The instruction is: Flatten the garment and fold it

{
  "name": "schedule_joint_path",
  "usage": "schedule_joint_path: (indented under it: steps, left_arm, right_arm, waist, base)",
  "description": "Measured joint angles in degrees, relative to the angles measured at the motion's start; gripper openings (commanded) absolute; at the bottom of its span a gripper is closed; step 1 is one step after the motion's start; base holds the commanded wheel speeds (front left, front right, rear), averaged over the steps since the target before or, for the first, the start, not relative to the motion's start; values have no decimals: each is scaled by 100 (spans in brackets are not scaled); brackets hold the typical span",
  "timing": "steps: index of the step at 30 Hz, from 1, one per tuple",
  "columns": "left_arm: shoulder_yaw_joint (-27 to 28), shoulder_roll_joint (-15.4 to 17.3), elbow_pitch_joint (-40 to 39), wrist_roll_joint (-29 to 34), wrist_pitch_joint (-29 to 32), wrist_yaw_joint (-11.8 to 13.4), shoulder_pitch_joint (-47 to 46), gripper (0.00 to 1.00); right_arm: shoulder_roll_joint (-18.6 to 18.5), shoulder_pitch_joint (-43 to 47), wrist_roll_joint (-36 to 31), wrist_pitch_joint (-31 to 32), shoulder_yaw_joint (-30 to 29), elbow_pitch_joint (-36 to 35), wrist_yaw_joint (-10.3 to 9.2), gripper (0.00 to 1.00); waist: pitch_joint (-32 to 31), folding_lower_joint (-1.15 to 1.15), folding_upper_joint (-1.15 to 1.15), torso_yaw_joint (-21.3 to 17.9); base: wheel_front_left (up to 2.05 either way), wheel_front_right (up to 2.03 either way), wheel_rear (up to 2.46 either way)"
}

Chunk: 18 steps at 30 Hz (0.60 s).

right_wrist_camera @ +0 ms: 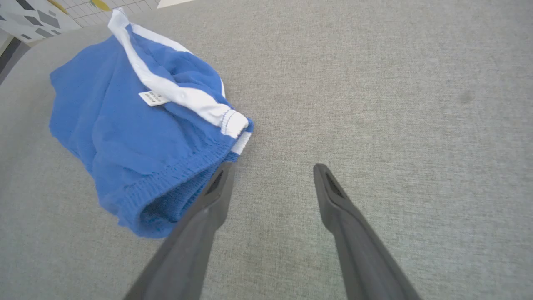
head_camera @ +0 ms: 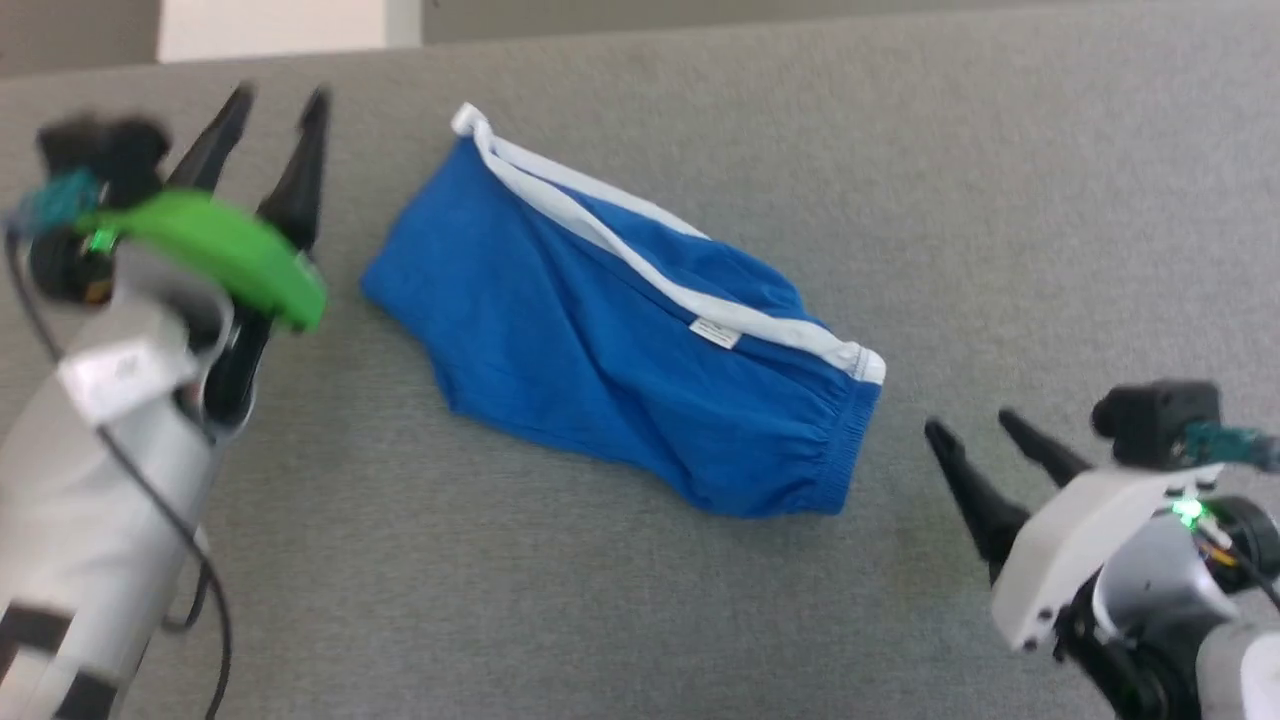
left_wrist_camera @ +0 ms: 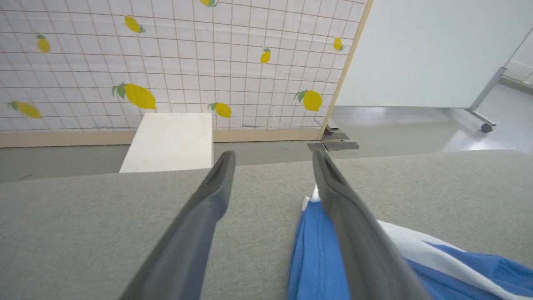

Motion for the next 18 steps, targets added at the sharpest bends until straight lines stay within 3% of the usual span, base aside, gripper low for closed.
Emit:
schedule_joint_path:
  steps: [6,11,18]
  left_arm:
    - [490,512,-811,155,-136,642,1291,100]
    - [1236,578,-1937,439,-153,1145,2359,100]
    - [1718,402,-2804,641,-154,1346,3546,100]
  right_arm:
    - [7,455,-291,517,218,-205,0,100]
    - [9,396,-330,538,314,267,0,100]
    - [13,-125,-193,282,356,1046,0,100]
  waist:
    - [-427,0,0,219]
    - [-631,-1,0,450]
    - [-717,-1,0,774]
  base:
    - [0,0,0]
    - [0,0,0]
    - [0,0,0]
